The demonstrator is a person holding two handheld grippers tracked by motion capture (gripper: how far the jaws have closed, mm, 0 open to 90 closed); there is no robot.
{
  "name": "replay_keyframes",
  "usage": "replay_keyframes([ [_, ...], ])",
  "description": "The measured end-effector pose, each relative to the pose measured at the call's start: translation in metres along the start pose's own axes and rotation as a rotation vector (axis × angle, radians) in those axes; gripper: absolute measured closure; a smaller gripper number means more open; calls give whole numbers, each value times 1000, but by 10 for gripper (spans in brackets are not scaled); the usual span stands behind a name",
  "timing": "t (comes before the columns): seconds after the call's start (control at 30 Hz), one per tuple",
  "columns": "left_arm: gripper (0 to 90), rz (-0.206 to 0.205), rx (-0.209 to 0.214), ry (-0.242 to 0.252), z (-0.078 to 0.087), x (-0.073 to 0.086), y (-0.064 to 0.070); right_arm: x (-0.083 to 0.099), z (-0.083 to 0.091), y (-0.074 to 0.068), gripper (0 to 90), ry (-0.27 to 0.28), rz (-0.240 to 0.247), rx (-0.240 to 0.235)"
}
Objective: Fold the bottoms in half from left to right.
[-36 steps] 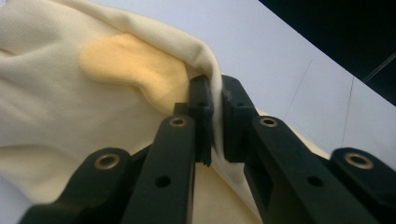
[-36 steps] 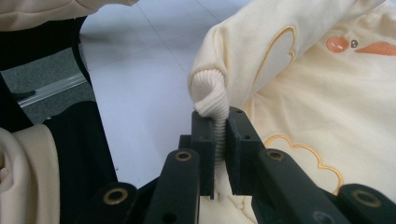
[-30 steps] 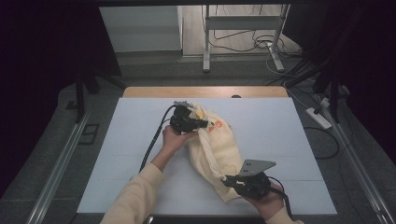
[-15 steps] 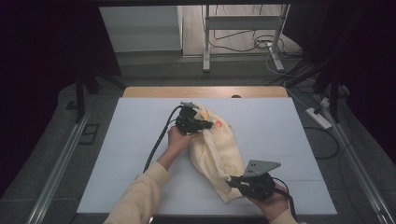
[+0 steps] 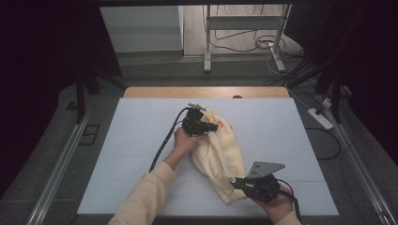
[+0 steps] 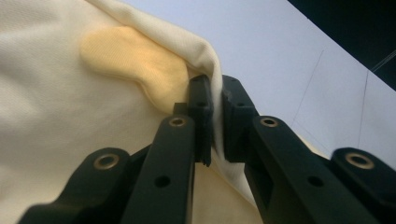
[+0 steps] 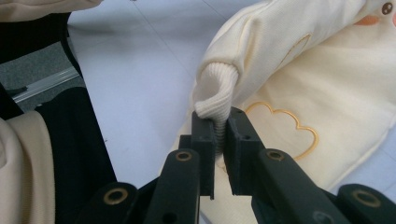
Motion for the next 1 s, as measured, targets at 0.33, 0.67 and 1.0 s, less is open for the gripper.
replay_keyframes([
  [0.33,831,5,-7,-21,-10,2,0,6,2,7,824,-15,-20,11],
  [0.67,826,1,-7,-31,-18,4,2,9,1,9,823,-24,-32,10],
  [1.0,693,-4,-13,-20,-17,4,4,21,-3,16,717,-79,-54,30],
])
Point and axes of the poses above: each handheld gripper's, and its own axes: z roughly backward along the jaws, x roughly out of its underside, y roughly to its right, the point moved 8 cm from there along -z, roughly forward along the jaws, and after that the axes turned 1 degree about -x, right-handed, at the moved point
